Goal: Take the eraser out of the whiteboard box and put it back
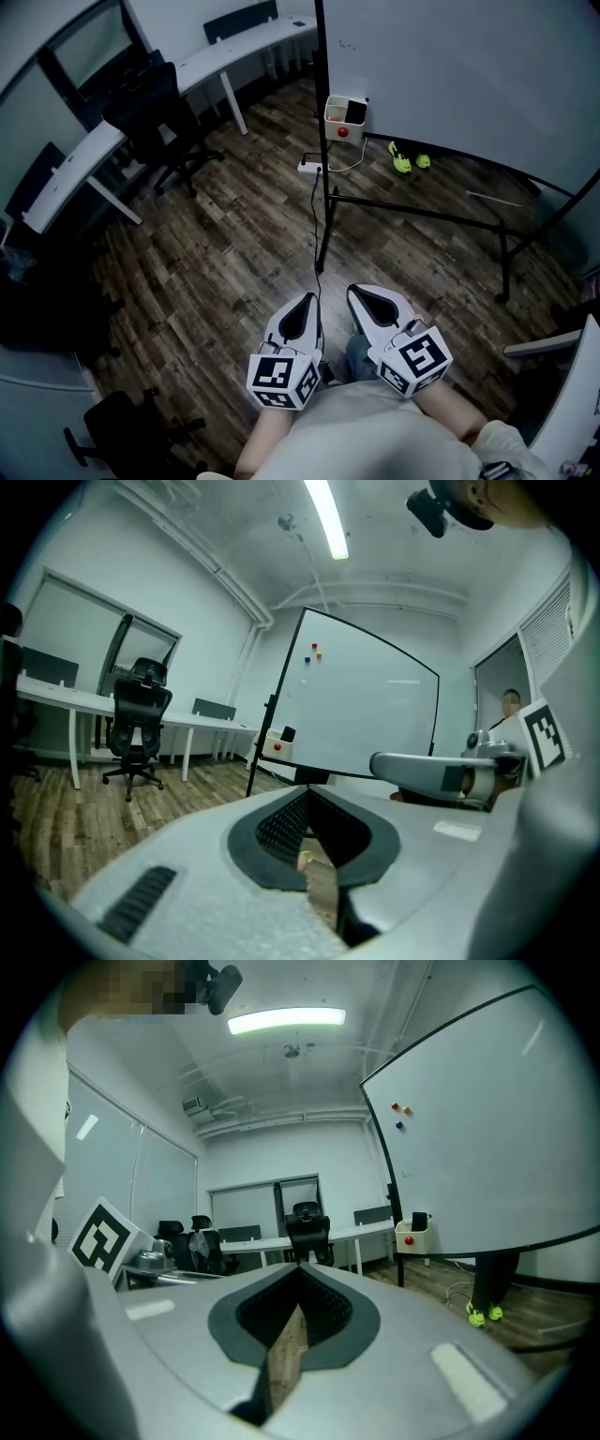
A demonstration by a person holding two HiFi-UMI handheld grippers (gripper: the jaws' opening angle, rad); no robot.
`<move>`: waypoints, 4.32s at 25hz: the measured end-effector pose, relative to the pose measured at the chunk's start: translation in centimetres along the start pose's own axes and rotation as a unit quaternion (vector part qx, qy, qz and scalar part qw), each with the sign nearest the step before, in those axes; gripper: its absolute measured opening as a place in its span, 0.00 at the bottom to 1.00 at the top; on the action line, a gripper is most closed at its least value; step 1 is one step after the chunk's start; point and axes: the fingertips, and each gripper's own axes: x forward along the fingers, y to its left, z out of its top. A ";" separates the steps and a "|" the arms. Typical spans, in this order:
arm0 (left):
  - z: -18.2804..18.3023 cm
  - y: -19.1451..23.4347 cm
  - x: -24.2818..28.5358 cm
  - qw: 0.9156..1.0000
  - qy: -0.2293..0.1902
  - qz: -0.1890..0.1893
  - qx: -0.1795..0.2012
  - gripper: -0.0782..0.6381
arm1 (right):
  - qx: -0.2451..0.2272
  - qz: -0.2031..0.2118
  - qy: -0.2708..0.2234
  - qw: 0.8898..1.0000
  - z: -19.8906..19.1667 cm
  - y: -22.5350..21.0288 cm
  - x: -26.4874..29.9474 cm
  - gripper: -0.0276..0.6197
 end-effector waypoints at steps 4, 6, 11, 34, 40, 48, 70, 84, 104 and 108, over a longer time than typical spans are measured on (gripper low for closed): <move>0.7 0.7 2.2 1.000 0.001 0.000 -0.001 0.11 | -0.010 -0.004 0.000 1.000 0.6 -2.3 1.6 0.05; 1.0 1.0 3.4 1.000 0.001 0.000 0.000 0.11 | -0.012 -0.006 0.001 1.000 0.7 -3.4 2.3 0.05; 2.0 2.1 6.3 1.000 0.006 0.001 0.005 0.11 | -0.010 -0.009 0.004 1.000 1.1 -6.0 4.5 0.05; 6.9 1.9 23.8 1.000 -0.004 0.009 0.011 0.11 | -0.025 0.009 0.004 1.000 4.9 -22.1 10.9 0.05; 7.9 1.4 27.4 1.000 -0.010 0.013 0.012 0.11 | -0.026 0.019 0.004 0.999 5.5 -25.3 12.0 0.05; 8.1 1.0 29.8 1.000 -0.010 0.028 0.006 0.11 | -0.026 0.027 0.000 0.999 6.2 -28.2 12.9 0.05; 10.2 4.5 34.7 1.000 0.003 0.028 0.004 0.11 | -0.019 -0.008 -0.003 1.000 8.2 -33.5 18.7 0.17; 12.4 10.1 40.5 1.000 0.017 0.000 0.006 0.11 | -0.026 -0.060 0.022 0.998 7.9 -39.0 26.4 0.38; 14.1 15.4 44.4 0.999 0.032 -0.038 0.012 0.11 | -0.029 -0.120 0.043 0.991 7.3 -42.4 32.6 0.54; 14.2 15.9 44.9 0.998 0.034 -0.043 0.013 0.11 | -0.030 -0.124 0.043 0.991 7.2 -42.6 33.3 0.54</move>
